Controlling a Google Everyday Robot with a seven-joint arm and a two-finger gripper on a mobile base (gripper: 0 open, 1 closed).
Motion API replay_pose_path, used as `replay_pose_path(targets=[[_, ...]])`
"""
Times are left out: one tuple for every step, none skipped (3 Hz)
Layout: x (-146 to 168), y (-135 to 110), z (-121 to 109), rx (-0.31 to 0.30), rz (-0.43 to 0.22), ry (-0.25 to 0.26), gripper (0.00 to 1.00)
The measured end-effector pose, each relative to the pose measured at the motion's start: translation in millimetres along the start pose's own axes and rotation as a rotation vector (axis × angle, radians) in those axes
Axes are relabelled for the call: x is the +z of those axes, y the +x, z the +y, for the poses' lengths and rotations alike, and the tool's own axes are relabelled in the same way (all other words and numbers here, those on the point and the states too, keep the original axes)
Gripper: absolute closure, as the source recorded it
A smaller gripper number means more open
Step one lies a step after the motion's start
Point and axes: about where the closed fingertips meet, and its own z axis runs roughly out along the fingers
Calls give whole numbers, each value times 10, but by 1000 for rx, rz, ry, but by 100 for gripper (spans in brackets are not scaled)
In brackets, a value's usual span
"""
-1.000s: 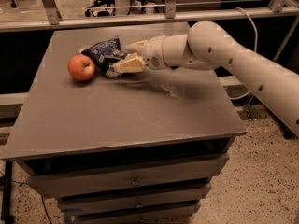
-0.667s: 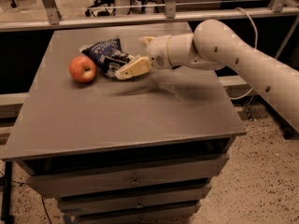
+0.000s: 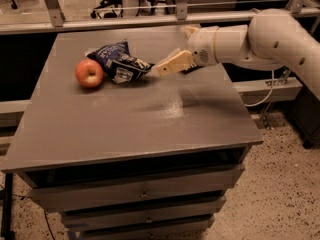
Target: Move blue chip bag near apple
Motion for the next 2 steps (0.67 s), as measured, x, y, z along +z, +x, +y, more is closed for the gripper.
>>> replay_pose_path(targets=[[-891,8,-254,43,-29,96,0],[-890,8,-253,43,-29,96,0]])
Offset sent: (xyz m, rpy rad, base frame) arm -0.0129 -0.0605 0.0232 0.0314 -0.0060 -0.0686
